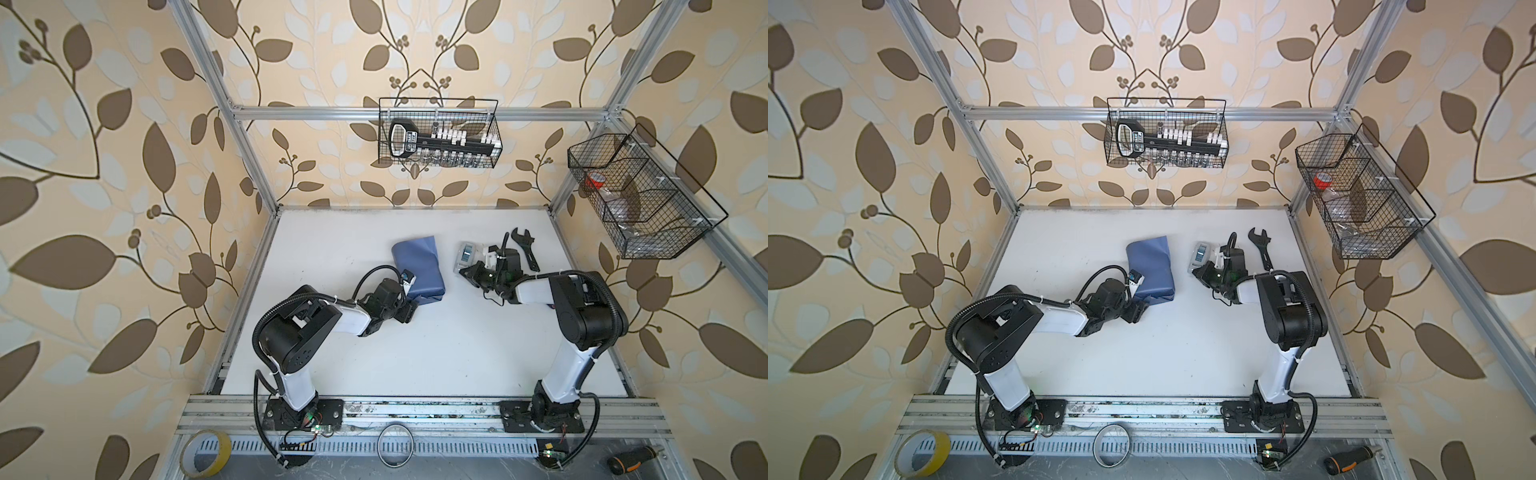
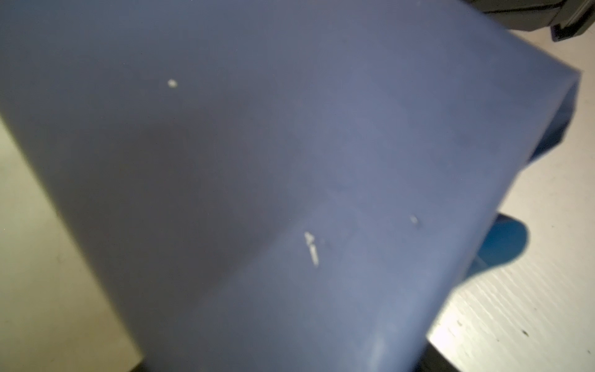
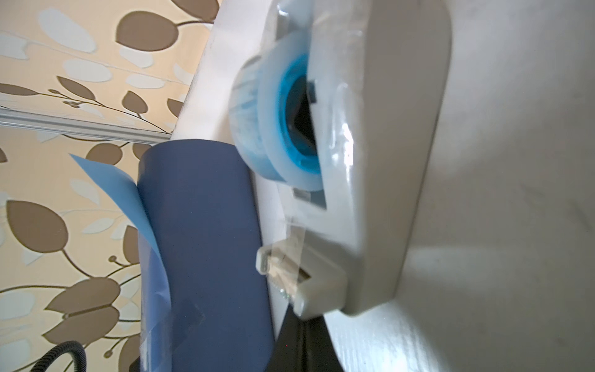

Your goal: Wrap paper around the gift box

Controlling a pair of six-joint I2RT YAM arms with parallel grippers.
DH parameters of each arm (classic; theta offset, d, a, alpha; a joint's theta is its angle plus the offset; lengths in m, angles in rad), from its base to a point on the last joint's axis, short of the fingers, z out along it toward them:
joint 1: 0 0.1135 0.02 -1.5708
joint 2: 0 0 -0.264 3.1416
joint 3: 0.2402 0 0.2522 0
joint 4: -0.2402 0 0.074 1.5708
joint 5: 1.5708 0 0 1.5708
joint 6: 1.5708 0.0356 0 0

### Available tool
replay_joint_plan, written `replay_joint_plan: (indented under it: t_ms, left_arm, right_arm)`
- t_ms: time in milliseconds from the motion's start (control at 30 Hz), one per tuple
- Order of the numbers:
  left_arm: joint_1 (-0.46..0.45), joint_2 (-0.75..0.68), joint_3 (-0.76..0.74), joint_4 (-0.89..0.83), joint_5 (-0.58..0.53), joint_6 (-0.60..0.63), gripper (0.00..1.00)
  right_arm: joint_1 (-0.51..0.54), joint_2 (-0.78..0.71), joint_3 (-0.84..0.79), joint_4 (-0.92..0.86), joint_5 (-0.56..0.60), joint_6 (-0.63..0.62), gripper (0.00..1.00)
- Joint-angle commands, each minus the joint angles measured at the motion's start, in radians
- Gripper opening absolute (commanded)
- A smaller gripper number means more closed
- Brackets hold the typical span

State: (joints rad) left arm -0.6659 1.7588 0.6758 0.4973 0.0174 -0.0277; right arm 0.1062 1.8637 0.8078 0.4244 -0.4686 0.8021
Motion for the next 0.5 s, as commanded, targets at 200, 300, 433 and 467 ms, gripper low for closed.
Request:
replay_joint_plan:
  t_ms: [200, 300, 433, 467]
  left_arm:
    - [0.012, -0.019, 0.027, 0.013, -0.006, -0.008, 0.73]
    - [0.012, -0.019, 0.027, 0.013, -0.003, -0.009, 0.73]
    - [0.012, -0.018, 0.026, 0.015, -0.003, -0.011, 0.73]
    - [0.012, -0.019, 0.027, 0.016, -0.003, -0.011, 0.73]
  right_arm:
    - [0.016, -0.019, 0.027, -0.228, 0.266, -0.046, 0.0]
    - [0.024, -0.042, 0.03, -0.252, 0.314, -0.044, 0.0]
    - [0.024, -0.052, 0.042, -0.282, 0.337, -0.042, 0.0]
    - [0.024, -0.051, 0.042, -0.281, 0.334, -0.044, 0.0]
